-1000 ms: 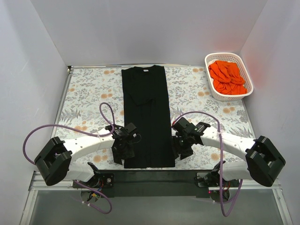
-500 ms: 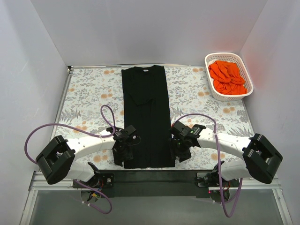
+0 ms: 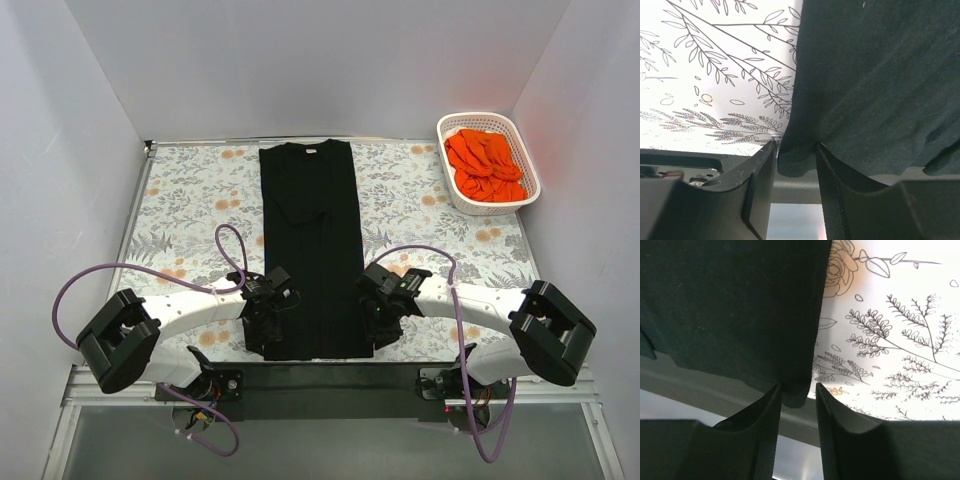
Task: Fold and stack the t-shirts
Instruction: Fold the tshirt
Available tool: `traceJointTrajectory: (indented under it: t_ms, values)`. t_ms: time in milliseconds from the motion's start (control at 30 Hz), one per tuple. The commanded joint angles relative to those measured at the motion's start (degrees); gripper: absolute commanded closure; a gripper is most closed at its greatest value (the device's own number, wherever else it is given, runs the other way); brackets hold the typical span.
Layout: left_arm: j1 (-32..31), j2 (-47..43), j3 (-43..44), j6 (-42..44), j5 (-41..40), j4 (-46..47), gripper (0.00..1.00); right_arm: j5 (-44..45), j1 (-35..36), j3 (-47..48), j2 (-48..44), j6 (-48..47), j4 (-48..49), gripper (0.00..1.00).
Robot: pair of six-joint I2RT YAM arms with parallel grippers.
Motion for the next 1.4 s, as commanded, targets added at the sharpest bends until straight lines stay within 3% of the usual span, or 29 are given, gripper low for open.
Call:
traceJointTrajectory:
  t_ms: [0, 333, 467, 600, 700, 967, 1100, 1367]
  values:
    - [-0.32, 1.27, -2.4, 0.59, 0.99, 2.4, 0.65, 1.71, 0.48, -1.49, 0.62, 2.04, 0.7, 0.67]
    - [-0.32, 2.06, -3.2, 0.59, 2.39, 3.37, 0.66, 1.27, 1.53, -3.43, 1.5, 3.1, 0.62, 0.75]
    - [-0.32, 2.15, -3.37, 0.59, 3.1, 4.07, 0.67, 1.27, 2.06, -3.08, 2.29, 3.01, 0.62, 0.83]
    - [-0.32, 2.24, -3.46, 0.59, 3.19, 3.72, 0.82, 1.18, 2.15, -2.64, 2.9, 2.49, 0.44, 0.96]
    - [-0.32, 1.36, -2.15, 0.77, 3.1, 1.62, 0.98, 1.09, 2.15, -1.41, 2.82, 1.52, -1.48, 0.99]
    - [0.55, 0.65, 4.26, 3.14, 5.74, -4.36, 1.0, 3.64, 1.54, 7.63, 1.76, -4.97, -11.24, 0.99]
    - [5.91, 2.68, 10.5, 7.0, 2.49, -5.16, 1.0, 6.36, -2.49, 17.28, 4.65, -9.28, -13.8, 0.99]
    - [21.47, 8.38, 24.55, 15.27, -4.63, 1.85, 1.0, 12.25, -11.91, 34.44, 13.35, -19.74, -13.45, 0.99]
